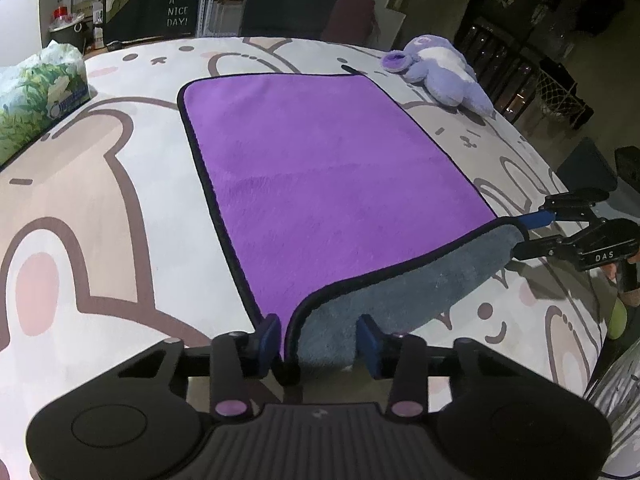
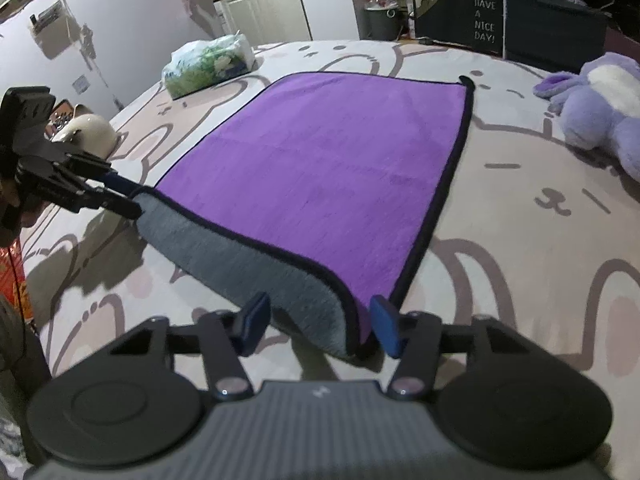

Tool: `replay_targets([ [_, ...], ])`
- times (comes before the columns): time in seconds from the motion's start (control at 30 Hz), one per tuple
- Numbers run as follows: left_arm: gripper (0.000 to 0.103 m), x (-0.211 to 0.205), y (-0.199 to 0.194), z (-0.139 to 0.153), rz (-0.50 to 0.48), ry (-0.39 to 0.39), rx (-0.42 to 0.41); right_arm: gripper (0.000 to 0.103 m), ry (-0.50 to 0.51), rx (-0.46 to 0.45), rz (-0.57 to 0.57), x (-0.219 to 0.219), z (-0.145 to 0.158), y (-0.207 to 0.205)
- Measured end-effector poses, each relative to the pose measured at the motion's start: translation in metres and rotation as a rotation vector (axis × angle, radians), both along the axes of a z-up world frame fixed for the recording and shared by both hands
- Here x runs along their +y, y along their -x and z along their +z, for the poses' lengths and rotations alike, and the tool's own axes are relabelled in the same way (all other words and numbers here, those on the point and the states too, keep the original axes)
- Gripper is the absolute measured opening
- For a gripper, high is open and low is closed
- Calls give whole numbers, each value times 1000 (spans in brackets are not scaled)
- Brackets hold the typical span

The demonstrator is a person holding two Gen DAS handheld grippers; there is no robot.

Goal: Fold towel

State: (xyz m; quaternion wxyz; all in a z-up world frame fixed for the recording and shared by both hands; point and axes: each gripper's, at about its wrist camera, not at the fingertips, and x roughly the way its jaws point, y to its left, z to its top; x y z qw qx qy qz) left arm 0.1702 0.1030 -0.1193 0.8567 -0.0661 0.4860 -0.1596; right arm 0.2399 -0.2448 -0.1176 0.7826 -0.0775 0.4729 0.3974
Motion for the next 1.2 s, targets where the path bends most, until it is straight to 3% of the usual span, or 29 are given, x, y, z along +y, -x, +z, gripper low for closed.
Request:
replay_targets([
  [0.4, 28, 1, 1, -3, -7, -8, 24, 28, -23, 85, -4, -7, -8, -12],
  [0.67, 9, -1, 2, -2, -5, -38, 22, 12, 0, 68, 21, -5, -8, -11],
  [0.9, 5, -2, 4, 6, 2, -56, -23, 7, 14, 42, 39, -2, -5, -8],
  [1.2, 5, -2, 2, 30, 54, -60, -121, 6, -58, -16, -12, -8, 17, -14],
])
